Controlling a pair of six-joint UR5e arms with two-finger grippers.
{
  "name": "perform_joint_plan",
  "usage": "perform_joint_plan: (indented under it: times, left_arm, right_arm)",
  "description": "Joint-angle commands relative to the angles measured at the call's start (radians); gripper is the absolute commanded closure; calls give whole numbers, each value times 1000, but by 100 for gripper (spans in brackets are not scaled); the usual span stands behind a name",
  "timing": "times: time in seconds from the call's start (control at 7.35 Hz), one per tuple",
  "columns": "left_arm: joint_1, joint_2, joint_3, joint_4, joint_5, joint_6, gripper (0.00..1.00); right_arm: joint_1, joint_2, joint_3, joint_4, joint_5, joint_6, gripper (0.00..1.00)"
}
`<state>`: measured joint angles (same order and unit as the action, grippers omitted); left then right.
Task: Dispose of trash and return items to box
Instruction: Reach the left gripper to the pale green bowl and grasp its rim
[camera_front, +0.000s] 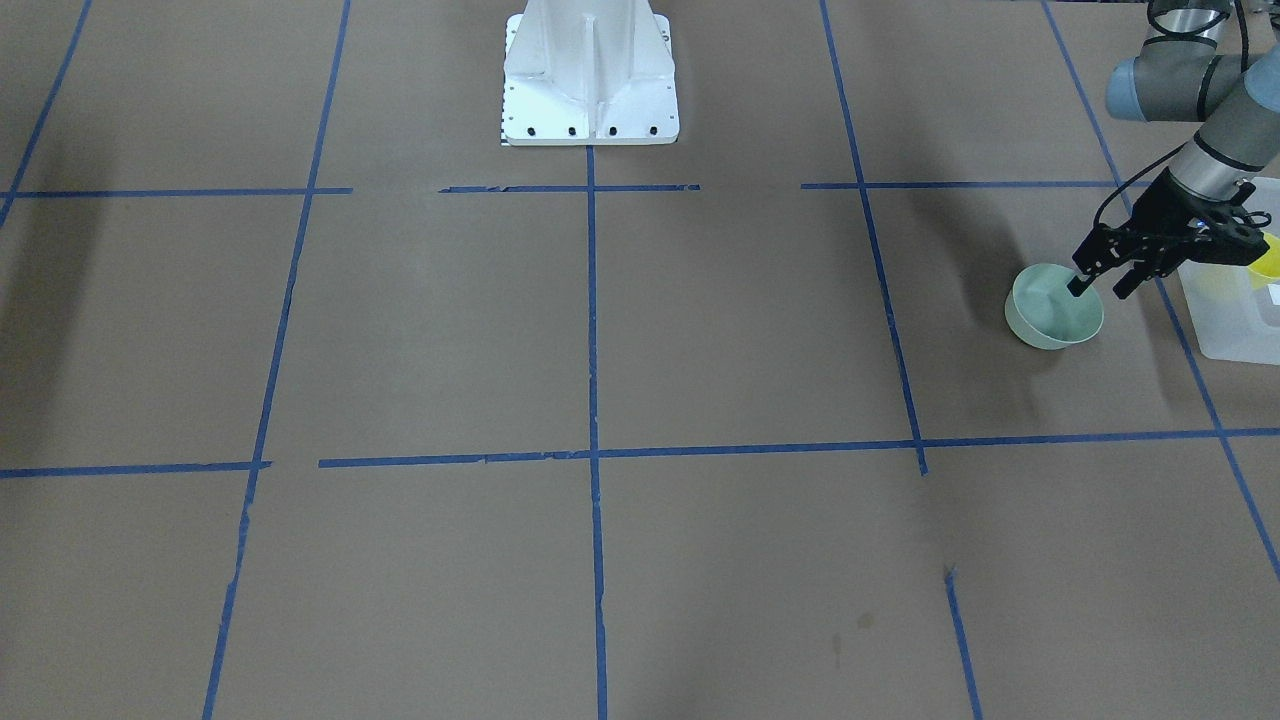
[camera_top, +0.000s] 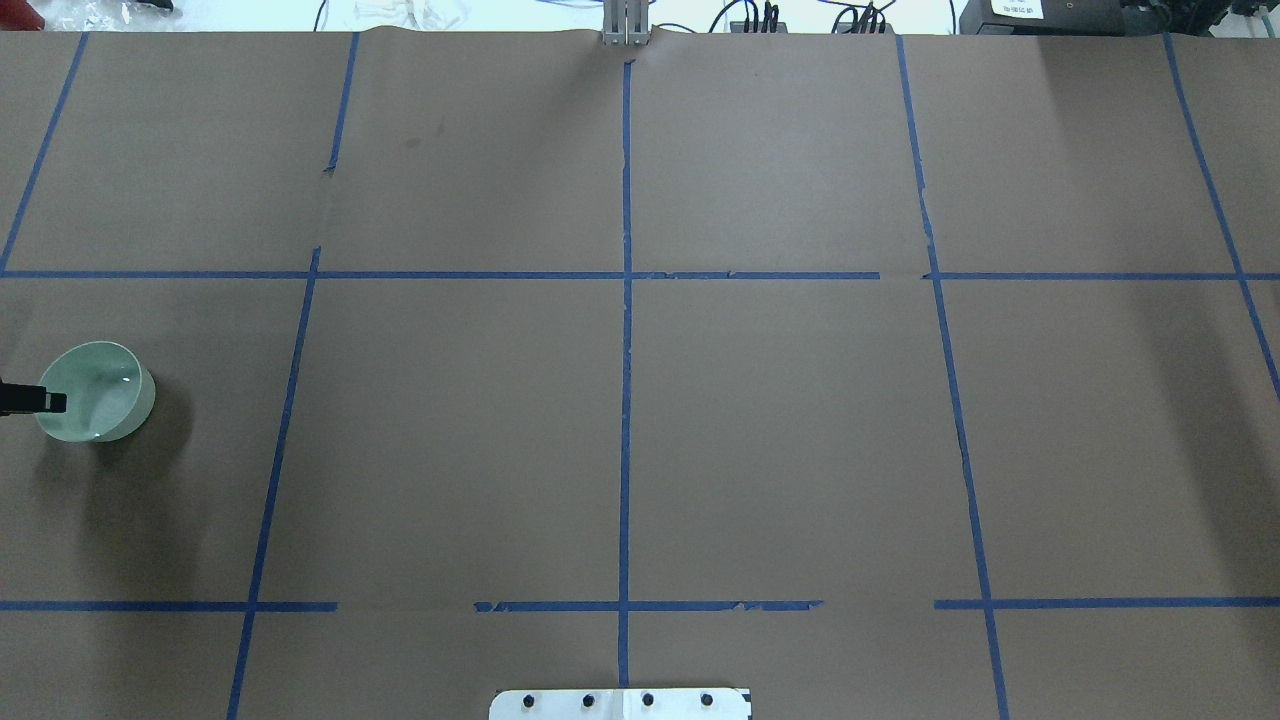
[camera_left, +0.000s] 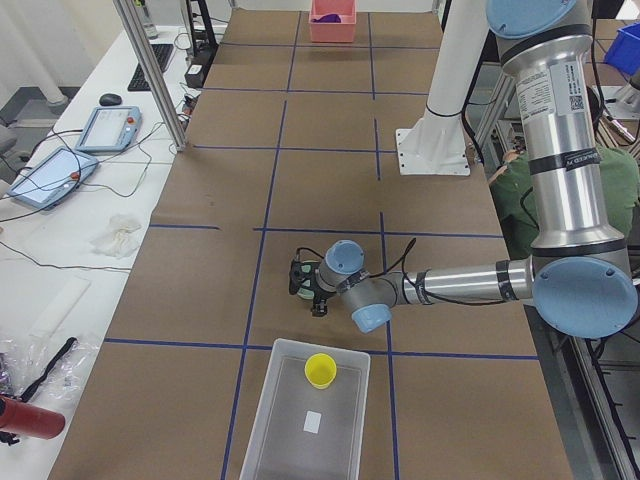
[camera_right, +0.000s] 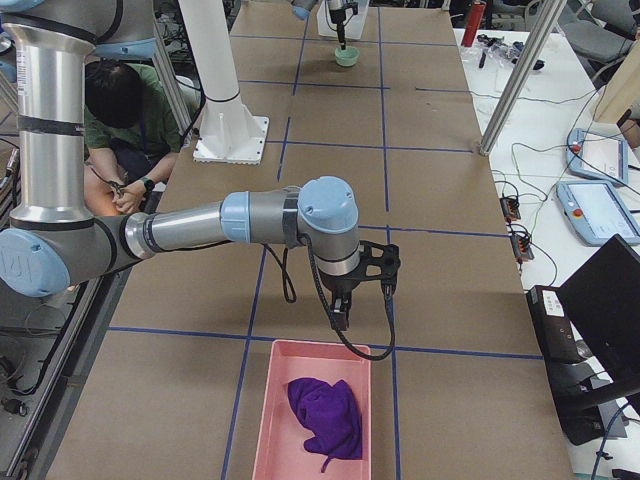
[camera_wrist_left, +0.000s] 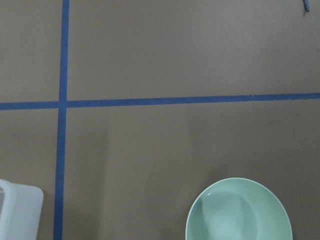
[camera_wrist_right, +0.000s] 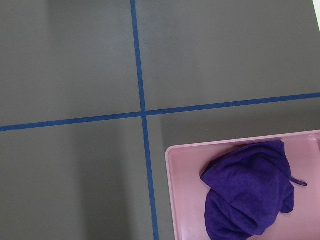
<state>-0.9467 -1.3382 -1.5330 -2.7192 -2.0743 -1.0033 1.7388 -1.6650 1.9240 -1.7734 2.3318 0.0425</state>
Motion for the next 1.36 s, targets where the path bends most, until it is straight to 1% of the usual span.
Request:
perform_joint_plan:
  times: [0.0,0.14,0.27,0.41,0.54,0.68,0.82,0.95,1.09,1.22]
  left_arm:
    - [8,-13,10,-1,5,-5,77]
    - [19,-28,11,2,5,-6,94]
    - [22,-30,22,3,7,-6,100]
    - [20,-29,16,4,3,-6,100]
    - [14,-6,-25,6,-12,3,100]
    - [11,26,-70,7,-64,5,100]
    - [0,36,-100,7,-145,5,100]
    - [-21,40,-126,7,-176,5,100]
    - [-49,57,-130,9,-206,27,100]
    - [-91,56,-127,59,-234,114,100]
  right_arm:
    - [-47,1,35,-1,18,37,0]
    - [-80,1,35,2,18,54,0]
    - [-99,1,36,3,21,42,0]
    - [-110,-1,33,46,44,40,0]
    - [-126,-15,33,52,63,45,0]
    - [-165,-44,29,52,64,36,0]
    - [-214,-44,24,57,58,49,0]
    - [-244,-45,23,58,55,53,0]
    - [-269,-58,21,60,44,53,0]
    - [-275,-67,20,86,-27,51,0]
